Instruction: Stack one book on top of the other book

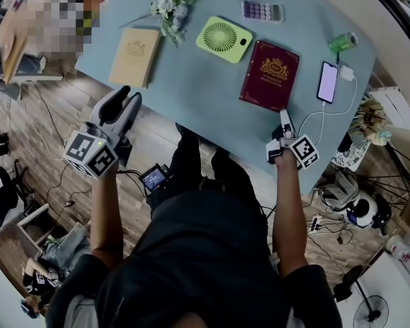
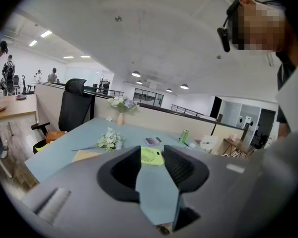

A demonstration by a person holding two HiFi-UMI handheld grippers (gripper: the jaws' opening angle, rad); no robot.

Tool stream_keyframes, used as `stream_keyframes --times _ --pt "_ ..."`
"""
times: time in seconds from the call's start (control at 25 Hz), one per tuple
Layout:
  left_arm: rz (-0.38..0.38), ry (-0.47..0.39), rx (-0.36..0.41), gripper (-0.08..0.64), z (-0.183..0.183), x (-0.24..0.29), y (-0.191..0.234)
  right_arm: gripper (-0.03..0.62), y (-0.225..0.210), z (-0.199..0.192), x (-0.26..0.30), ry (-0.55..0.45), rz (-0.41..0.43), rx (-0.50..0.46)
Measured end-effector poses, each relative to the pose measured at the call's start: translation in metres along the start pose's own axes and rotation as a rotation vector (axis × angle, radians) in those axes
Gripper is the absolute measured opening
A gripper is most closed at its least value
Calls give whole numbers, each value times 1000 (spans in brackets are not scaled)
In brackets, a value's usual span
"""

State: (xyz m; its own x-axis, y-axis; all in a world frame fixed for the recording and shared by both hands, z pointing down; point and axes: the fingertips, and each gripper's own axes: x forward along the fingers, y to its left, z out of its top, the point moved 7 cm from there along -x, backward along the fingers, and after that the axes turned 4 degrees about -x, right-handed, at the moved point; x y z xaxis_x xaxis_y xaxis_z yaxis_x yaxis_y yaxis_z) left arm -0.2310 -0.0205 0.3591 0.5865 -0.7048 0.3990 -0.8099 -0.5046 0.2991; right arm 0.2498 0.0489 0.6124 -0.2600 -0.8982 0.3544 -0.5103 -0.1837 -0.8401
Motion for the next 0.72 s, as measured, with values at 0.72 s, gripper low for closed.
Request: stream_keyframes --times 0.72 --pt "-18 9 2 199 2 6 3 8 0 0 -9 -66 40 167"
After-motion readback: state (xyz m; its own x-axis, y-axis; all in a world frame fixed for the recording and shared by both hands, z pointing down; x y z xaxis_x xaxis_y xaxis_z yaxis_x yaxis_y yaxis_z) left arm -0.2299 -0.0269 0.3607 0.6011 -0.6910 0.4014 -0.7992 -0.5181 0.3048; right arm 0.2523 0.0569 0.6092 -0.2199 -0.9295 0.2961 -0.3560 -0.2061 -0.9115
